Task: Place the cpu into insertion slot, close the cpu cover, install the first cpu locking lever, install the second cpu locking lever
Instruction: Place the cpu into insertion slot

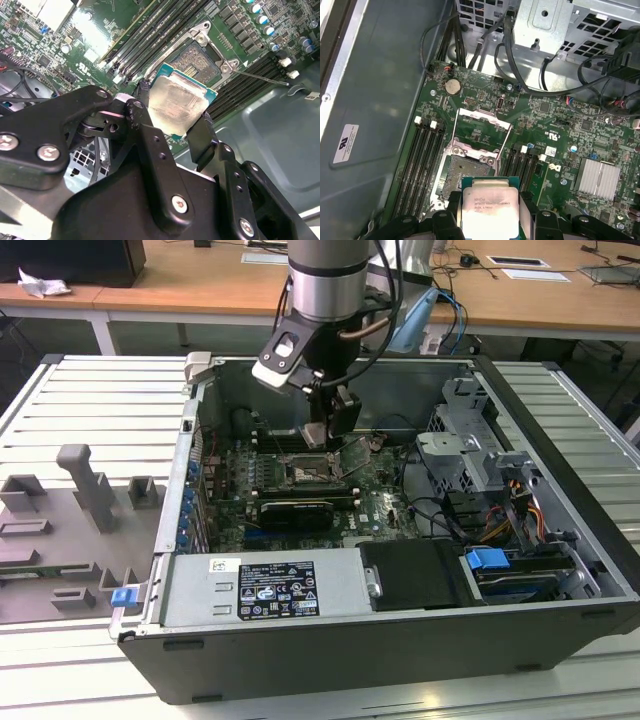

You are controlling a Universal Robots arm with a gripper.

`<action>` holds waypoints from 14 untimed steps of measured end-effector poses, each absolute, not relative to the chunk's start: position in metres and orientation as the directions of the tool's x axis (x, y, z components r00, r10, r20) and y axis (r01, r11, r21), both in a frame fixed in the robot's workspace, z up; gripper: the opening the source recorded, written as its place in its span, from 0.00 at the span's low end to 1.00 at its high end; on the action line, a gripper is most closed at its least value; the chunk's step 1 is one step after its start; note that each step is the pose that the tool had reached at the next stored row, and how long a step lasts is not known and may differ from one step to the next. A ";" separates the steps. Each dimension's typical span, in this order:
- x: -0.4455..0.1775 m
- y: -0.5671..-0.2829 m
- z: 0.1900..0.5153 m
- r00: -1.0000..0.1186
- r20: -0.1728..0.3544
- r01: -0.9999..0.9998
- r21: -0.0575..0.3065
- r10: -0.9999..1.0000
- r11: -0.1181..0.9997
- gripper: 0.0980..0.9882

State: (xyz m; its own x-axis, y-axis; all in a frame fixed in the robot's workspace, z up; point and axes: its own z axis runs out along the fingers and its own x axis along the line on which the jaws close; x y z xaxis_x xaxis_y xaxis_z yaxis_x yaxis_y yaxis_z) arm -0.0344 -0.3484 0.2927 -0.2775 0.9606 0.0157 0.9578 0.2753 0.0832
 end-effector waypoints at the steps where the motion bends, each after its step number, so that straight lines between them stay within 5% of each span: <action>1: -0.034 -0.348 0.293 -0.277 0.016 0.958 0.083 0.961 0.275 0.50; 14: -0.035 -0.348 0.285 -0.079 0.016 0.994 0.083 0.997 0.077 0.50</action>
